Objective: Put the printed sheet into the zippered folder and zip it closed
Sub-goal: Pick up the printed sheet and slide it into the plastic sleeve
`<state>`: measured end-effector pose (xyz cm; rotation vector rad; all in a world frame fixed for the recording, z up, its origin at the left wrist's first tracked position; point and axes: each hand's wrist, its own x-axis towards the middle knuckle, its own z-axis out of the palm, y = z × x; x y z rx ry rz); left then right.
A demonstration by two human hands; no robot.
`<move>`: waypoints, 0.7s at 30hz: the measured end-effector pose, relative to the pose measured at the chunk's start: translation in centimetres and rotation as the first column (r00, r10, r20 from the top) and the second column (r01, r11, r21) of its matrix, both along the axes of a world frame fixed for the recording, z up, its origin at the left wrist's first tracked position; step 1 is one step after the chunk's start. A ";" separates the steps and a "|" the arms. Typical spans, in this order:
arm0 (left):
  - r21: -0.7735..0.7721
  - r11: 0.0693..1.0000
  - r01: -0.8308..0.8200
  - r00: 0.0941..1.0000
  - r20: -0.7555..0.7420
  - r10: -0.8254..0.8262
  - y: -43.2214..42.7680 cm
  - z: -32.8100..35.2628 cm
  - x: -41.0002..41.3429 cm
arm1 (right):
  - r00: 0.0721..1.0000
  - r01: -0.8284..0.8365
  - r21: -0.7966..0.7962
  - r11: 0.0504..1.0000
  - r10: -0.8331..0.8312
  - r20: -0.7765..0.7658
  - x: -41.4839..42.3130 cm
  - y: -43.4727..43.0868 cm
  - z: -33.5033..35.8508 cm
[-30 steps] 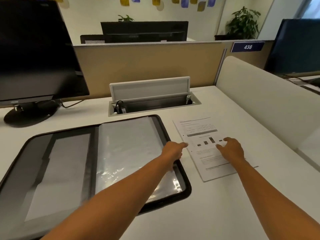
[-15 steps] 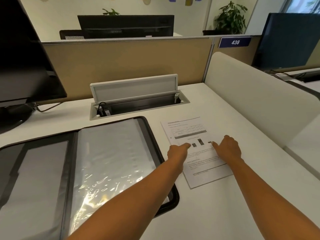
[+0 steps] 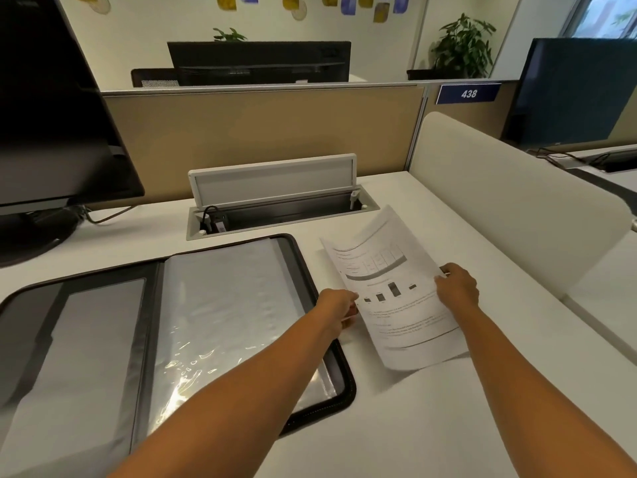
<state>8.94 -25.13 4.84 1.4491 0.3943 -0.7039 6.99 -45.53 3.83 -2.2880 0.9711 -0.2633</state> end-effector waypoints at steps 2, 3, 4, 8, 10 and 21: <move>0.001 1.000 0.011 1.000 0.025 -0.011 0.6 0.1 0.2 | 0.995 -0.041 0.009 0.999 0.040 0.095 0.2 1.0 1.1; 0.001 1.000 0.005 0.999 0.040 -0.006 1.0 0.2 0.4 | 0.989 -0.056 0.018 0.998 0.053 0.136 0.3 1.5 1.7; -0.003 1.000 -0.007 0.998 0.057 0.007 1.5 0.3 0.5 | 0.982 -0.075 0.027 0.997 0.069 0.178 0.4 2.2 2.3; -0.093 0.992 -0.081 0.992 0.085 0.089 3.9 1.5 0.8 | 0.923 -0.187 0.125 0.974 0.131 0.362 0.9 4.4 4.6; -0.119 0.987 -0.108 0.980 0.153 0.126 5.9 2.5 1.0 | 0.876 -0.291 0.200 0.936 0.177 0.449 0.9 6.1 5.7; -0.058 0.972 -0.228 0.763 0.610 0.215 20.7 6.1 -0.5 | 0.716 -0.634 0.421 0.648 0.287 0.637 0.3 18.8 4.9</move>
